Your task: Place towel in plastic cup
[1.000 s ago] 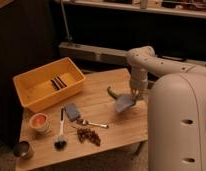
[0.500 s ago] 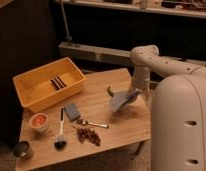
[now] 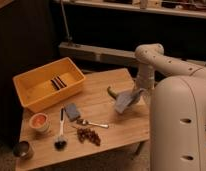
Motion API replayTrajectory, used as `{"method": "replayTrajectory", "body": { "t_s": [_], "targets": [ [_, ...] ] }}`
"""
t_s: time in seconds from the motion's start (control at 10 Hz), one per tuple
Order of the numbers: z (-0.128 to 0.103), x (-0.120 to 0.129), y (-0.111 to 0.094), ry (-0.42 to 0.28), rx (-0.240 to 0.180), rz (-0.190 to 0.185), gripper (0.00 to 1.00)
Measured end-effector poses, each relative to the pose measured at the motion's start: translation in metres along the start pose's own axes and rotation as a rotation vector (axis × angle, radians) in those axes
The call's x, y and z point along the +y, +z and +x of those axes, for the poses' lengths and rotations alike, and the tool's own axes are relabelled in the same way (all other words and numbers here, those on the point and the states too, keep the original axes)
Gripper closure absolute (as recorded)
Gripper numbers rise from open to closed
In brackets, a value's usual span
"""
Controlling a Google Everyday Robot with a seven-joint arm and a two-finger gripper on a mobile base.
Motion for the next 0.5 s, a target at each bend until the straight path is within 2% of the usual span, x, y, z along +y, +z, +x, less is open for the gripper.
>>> {"method": "replayTrajectory", "body": {
  "t_s": [0.3,0.4,0.5],
  "targets": [
    [-0.006,-0.015,-0.01,0.019,0.01,0.009,0.34],
    [-0.006,-0.024,-0.016,0.026,0.01,-0.004,0.34],
    [-0.006,-0.029,-0.019,0.026,0.01,-0.038,0.34]
  ]
}}
